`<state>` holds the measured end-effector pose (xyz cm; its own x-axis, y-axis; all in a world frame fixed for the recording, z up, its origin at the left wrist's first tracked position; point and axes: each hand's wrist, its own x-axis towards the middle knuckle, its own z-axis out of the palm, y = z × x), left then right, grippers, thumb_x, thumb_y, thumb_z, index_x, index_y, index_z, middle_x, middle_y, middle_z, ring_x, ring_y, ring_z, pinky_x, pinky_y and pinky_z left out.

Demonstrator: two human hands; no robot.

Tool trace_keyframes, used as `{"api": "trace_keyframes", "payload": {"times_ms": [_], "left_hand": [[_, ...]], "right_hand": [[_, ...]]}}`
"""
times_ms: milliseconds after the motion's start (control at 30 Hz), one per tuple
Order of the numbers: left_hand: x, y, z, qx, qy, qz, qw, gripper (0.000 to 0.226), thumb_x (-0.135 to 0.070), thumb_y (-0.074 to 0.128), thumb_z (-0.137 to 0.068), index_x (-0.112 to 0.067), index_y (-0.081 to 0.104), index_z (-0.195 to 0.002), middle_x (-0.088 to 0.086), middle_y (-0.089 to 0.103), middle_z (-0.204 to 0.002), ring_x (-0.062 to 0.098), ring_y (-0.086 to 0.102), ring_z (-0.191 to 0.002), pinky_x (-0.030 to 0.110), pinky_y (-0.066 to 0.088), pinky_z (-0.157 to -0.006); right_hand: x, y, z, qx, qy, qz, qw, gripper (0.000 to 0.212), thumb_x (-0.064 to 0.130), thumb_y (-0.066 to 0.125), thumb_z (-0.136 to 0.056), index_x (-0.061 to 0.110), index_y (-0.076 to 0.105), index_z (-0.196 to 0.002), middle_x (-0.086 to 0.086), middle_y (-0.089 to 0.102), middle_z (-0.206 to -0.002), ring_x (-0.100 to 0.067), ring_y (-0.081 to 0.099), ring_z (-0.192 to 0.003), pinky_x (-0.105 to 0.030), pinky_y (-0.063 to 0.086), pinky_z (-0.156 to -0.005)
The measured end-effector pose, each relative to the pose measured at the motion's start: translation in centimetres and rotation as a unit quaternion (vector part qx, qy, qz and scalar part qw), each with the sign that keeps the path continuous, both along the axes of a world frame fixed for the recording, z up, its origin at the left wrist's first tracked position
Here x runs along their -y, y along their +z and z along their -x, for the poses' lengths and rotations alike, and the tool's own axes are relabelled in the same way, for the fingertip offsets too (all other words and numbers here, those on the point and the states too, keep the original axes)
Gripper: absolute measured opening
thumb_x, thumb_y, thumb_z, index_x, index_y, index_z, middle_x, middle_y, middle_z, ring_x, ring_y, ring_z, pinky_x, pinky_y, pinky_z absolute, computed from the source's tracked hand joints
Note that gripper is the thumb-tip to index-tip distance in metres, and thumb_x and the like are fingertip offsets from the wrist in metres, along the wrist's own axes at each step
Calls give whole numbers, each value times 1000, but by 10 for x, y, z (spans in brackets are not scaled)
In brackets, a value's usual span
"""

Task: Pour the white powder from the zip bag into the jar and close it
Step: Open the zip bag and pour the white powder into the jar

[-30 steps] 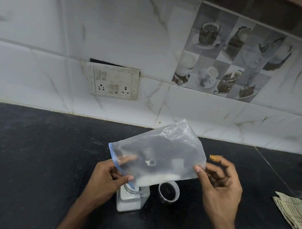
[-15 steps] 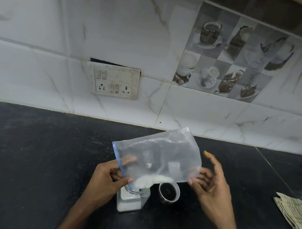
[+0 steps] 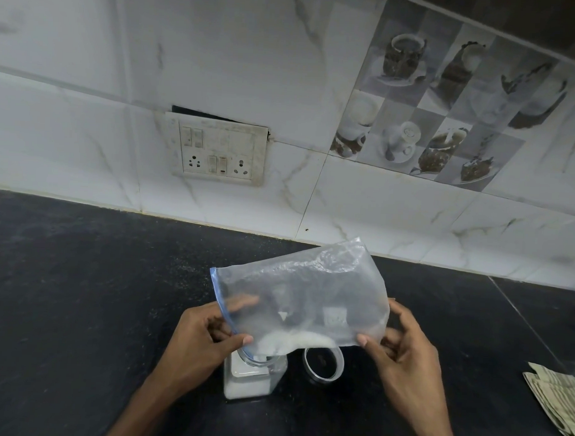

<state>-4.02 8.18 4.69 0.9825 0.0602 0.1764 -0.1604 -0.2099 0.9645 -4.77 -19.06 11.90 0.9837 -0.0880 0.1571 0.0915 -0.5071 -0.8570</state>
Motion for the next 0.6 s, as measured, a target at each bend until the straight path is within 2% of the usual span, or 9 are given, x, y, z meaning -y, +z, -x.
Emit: {"api": "trace_keyframes", "payload": {"times_ms": [67,100,167,233,300,367,433,500,600], "left_hand": [[1,2,1,1,-1,-1,1000,71,0,85,-69,-58,66,-105,-3,78,-85,9,59,-56,21,56,-59],[1,2,1,1,-1,-1,1000,71,0,84,-69,-59,66,-104,-4,78,-84,4,56,-56,18,54,-58],[1,4,1,-3,-3,3,1000,71,1,84,-70,-58,66,-104,-2,78,-83,4,57,-56,17,54,-59],[1,4,1,-6,-3,5,1000,68,2,84,-70,-54,68,-105,-3,79,-83,13,64,-57,20,57,-60],[1,5,2,-9,3,0,1000,64,1,84,-70,-54,70,-101,-6,79,-80,20,69,-60,21,57,-60],[1,6,2,-9,6,-1,1000,64,2,84,-69,-54,71,-95,-12,78,-76,8,66,-54,15,53,-56],[2,8,4,-6,1,-3,1000,65,5,83,-69,-50,72,-101,-19,75,-72,-2,59,-51,10,49,-55],[2,11,4,-6,-2,-5,1000,67,4,83,-69,-50,70,-106,-16,76,-73,-3,58,-52,10,50,-56],[2,10,4,-10,9,-10,1000,61,4,84,-69,-45,69,-102,-12,76,-72,-1,61,-52,11,51,-55]], "right_hand": [[-3,0,1,27,-25,17,999,49,13,82,-77,36,57,-112,9,74,-64,5,66,-58,-3,45,-65],[-4,0,1,39,-34,18,998,45,15,82,-77,33,60,-112,10,74,-62,5,65,-55,-3,44,-64],[-5,-1,1,49,-41,7,998,43,14,79,-79,32,61,-114,13,76,-68,7,68,-64,0,44,-66],[-7,-3,2,43,-38,-7,998,50,8,78,-80,36,58,-116,14,77,-76,5,72,-75,0,45,-69],[-8,-4,2,43,-45,-17,998,58,6,83,-74,40,58,-114,10,77,-73,-1,73,-72,-4,49,-69],[-8,-4,2,48,-60,-27,997,59,8,87,-67,37,59,-110,6,75,-65,-4,71,-62,-5,49,-67],[-9,-4,2,46,-60,-37,996,51,13,86,-70,31,62,-112,4,74,-61,-6,71,-60,-5,49,-65],[-9,-5,2,40,-53,-38,997,45,14,81,-77,27,62,-116,5,75,-64,-6,73,-63,-7,49,-65],[-11,-5,3,46,-49,-40,997,57,4,82,-74,36,57,-114,9,77,-72,-2,73,-70,-7,51,-68]]}}
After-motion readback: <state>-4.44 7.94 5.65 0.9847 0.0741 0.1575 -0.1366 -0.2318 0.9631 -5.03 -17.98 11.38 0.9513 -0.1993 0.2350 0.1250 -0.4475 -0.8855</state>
